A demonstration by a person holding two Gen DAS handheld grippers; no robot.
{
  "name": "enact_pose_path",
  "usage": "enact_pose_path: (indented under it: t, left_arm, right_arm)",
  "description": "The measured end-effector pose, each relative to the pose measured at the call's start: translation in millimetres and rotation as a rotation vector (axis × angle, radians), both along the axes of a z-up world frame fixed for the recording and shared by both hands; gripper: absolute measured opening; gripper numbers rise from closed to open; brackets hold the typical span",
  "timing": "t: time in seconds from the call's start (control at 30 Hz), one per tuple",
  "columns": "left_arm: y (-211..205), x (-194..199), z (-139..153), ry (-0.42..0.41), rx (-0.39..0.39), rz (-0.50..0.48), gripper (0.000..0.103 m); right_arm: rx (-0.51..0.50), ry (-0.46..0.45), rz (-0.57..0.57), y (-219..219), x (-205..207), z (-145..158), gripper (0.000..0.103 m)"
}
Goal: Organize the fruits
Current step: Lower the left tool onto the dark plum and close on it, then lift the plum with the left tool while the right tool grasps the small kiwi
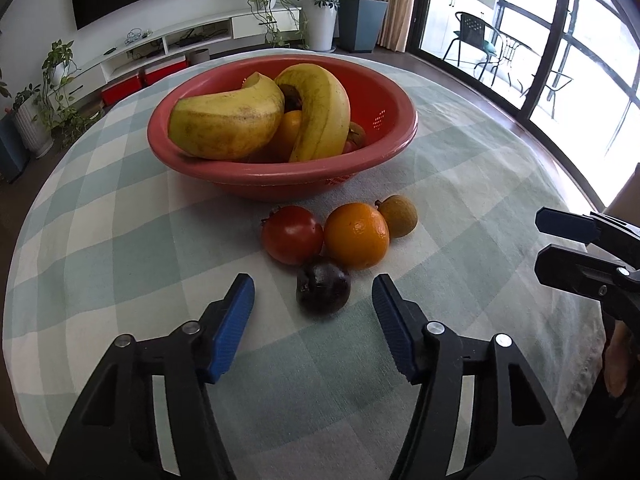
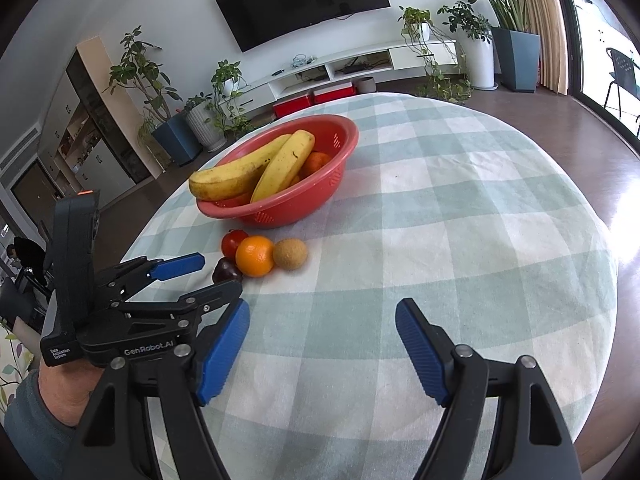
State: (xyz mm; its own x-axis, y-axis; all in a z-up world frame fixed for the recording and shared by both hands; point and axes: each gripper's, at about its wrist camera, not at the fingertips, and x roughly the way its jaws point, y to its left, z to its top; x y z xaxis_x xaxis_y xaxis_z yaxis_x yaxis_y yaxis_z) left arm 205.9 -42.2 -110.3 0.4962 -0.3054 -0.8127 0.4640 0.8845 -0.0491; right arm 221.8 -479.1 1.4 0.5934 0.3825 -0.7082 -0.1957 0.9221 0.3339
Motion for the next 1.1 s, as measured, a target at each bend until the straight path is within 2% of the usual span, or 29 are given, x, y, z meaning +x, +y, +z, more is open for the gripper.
enact_pose_path:
  t: [0.1, 0.17, 0.2, 0.4, 0.57, 0.8, 0.93, 1.1]
  left_arm:
    - [-2.9, 3.9, -3.6, 0.003, 0.006, -0.005, 0.059]
    - [-4.0, 6.5, -6.2, 0.006, 0.01, -0.006, 0.047]
    - [-4.0, 7.3, -7.5, 0.009, 0.013, -0.006, 0.046]
    - [-3.1, 8.0, -9.5, 0.003, 0.017, -0.009, 0.043]
    - [-5.7, 4.3, -9.8, -0.004, 0.025, -0.026, 0.027]
    - [-0.6, -0.3, -7.8, -0.007, 0.004, -0.022, 0.026]
    - [13.0, -8.4, -2.4, -0.01, -0.039, -0.002, 0.026]
    - [28.8, -23.5, 1.5, -0.009, -0.093, 0.018, 0.026]
  right_arm:
    - [0.0, -0.001, -0.002, -0.4, 0.3, -0.3, 0.078]
    - [0.0, 0.001, -0.001, -0.4, 0.4, -0.9, 0.078]
    - [-0.001, 0.003, -0.001, -0.4, 0.6, -1.6, 0.077]
    - [-0.004, 0.006, 0.001, 0.4, 0.2, -3.1, 0.076]
    - [-0.006, 0.009, 0.004, 1.5, 0.0, -3.9, 0.075]
    - [-0.023, 0.002, 0.018, 5.9, 0.4, -1.4, 0.074]
    - [-0.056, -0.012, 0.05, 14.7, 9.8, 2.6, 0.073]
    - [-0.118, 0.01, 0.116, 31.9, 36.1, -4.4, 0.063]
